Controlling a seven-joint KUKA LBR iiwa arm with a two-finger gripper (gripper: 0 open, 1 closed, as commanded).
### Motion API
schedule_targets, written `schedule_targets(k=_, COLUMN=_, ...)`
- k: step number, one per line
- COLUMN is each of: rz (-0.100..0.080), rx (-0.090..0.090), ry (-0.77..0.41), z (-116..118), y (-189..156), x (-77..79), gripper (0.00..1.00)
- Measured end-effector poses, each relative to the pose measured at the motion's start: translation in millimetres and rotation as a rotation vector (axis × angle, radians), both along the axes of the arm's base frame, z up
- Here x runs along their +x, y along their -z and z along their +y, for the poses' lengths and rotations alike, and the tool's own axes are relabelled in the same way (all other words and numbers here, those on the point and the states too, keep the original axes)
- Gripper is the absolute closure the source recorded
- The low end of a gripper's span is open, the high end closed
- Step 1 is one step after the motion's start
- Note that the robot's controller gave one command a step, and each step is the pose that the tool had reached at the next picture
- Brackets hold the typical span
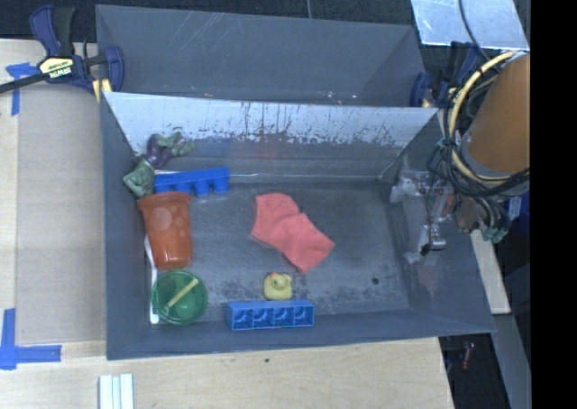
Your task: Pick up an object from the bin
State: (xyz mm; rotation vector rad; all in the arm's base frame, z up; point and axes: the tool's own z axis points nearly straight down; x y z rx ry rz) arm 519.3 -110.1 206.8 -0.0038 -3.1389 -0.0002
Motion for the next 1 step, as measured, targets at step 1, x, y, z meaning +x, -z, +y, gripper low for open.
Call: schedule_targets(k=1, rz=-0.008, rx=-0.001, ry=0.002, z=0.7, y=-2.2, x=1.4, gripper=0.00)
